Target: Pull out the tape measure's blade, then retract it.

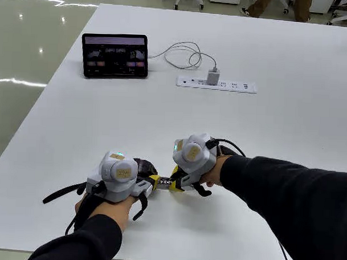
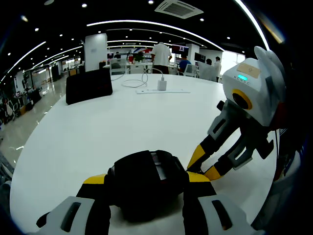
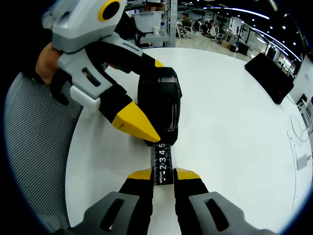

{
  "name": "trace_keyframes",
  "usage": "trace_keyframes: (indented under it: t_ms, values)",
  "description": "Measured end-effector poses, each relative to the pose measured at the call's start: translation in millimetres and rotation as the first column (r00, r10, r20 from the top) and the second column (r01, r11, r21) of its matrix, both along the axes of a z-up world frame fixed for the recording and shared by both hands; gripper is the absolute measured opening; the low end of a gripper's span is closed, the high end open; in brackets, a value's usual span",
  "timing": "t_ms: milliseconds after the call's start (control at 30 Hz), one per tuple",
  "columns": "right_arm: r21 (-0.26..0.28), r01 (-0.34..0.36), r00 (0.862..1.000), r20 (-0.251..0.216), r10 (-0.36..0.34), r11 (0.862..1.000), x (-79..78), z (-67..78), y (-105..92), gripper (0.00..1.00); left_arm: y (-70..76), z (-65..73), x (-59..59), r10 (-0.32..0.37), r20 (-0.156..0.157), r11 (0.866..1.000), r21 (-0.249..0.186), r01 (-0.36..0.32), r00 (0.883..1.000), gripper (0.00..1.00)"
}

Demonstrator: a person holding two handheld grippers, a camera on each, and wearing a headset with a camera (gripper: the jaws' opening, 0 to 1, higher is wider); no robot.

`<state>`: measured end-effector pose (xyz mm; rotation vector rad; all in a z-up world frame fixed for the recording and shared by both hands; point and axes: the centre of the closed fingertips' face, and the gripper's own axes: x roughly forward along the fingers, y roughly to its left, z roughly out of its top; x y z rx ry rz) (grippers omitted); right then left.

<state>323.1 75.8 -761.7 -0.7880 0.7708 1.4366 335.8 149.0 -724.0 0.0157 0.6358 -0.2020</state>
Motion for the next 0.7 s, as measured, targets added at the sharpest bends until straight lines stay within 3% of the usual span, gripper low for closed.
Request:
trace_keyframes:
  t_ms: [167, 367, 700]
  values:
    - [0.01, 0.033, 0.999, -0.018, -0.033, 0.999, 0.8, 1.3, -1.3, 0.12, 0.3, 0.1, 0.0, 0.0, 0.0, 1.0, -0.001, 0.0, 1.0, 0.55]
    - [0.003, 0.005, 1.0, -0.001, -0.005, 1.0, -1.2, -0.6, -13.9, 0.13, 0.2, 0.6, 0.0, 0.0, 0.0, 1.0, -0.002, 0.0, 1.0, 0.55]
    - [0.027, -0.004, 1.0, 0.013, 0.004, 1.0, -0.4, 0.5, -7.9, 0.11, 0.6, 1.5, -0.6, -0.003, -0.003, 1.0, -0.011, 0.003, 1.0, 0.55]
